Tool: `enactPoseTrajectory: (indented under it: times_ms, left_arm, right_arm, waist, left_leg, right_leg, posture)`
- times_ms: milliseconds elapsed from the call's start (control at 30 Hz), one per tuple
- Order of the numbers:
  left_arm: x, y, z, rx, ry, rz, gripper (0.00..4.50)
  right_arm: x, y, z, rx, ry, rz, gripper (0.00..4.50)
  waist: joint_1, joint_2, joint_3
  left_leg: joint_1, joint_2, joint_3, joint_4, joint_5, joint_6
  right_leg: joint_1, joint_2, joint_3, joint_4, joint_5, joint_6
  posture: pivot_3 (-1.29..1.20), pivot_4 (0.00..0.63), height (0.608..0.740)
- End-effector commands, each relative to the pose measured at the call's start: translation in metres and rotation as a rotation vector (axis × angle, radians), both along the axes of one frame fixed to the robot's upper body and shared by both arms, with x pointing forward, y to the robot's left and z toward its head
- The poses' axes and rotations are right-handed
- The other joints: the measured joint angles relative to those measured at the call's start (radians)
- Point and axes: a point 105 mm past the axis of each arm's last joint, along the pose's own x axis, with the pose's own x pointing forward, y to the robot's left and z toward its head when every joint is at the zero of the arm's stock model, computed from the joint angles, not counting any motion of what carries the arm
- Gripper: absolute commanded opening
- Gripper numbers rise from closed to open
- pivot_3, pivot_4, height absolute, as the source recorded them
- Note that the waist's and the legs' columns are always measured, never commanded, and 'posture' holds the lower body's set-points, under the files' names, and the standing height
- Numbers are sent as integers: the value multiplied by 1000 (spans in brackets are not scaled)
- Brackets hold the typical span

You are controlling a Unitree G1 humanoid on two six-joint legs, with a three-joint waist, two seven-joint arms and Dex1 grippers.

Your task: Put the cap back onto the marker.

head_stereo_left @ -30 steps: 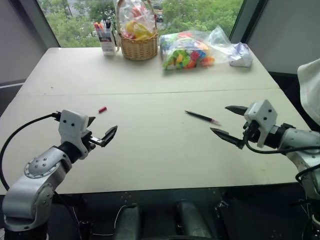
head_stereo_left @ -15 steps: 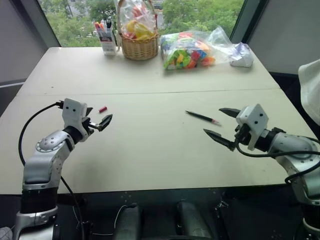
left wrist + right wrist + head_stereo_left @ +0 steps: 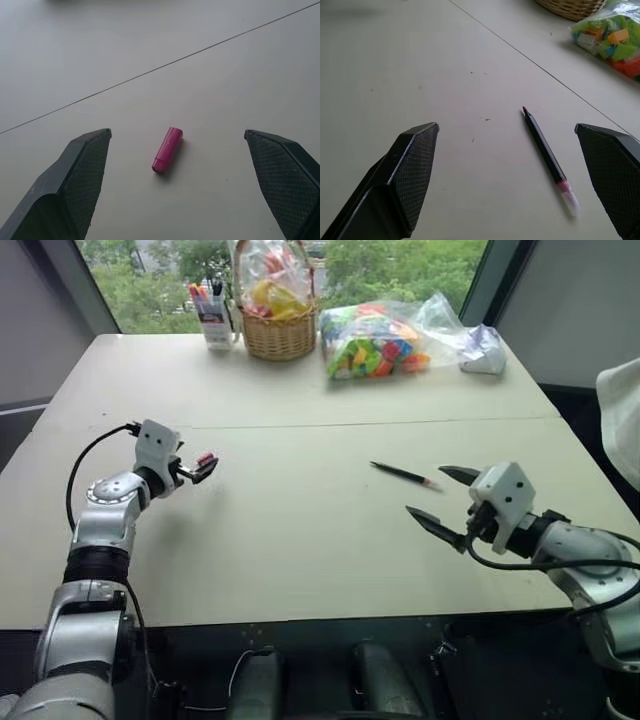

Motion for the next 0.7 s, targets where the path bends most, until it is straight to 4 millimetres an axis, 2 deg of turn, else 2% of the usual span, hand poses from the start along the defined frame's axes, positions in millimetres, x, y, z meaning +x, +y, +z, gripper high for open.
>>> enactPoseTrajectory:
  times_ms: [33,300,700]
  left_arm:
    - [6,7,7,9,-25,5,4467]
    - [11,2,-15,-31,54,-6,4467]
    - [14,-7,-25,-5,107,-53,4467]
  right_arm:
    - [-3,1,12,-11,-59,-1,4500]
    - [-2,-1,13,-22,-62,-7,4500]
    - [-4,-3,13,-40,-64,-11,4500]
  waist:
    - [-1,0,0]
    - [0,0,0]
    - [2,0,0]
  left_leg:
    - [0,0,0,0,0,0]
    - [0,0,0,0,0,0]
    - [0,0,0,0,0,0]
  right_leg:
    - [0,0,0,0,0,0]
    - [0,0,0,0,0,0]
    - [0,0,0,1,1,1]
  posture:
    - [0,150,740]
    - [0,150,740]
    - [0,150,740]
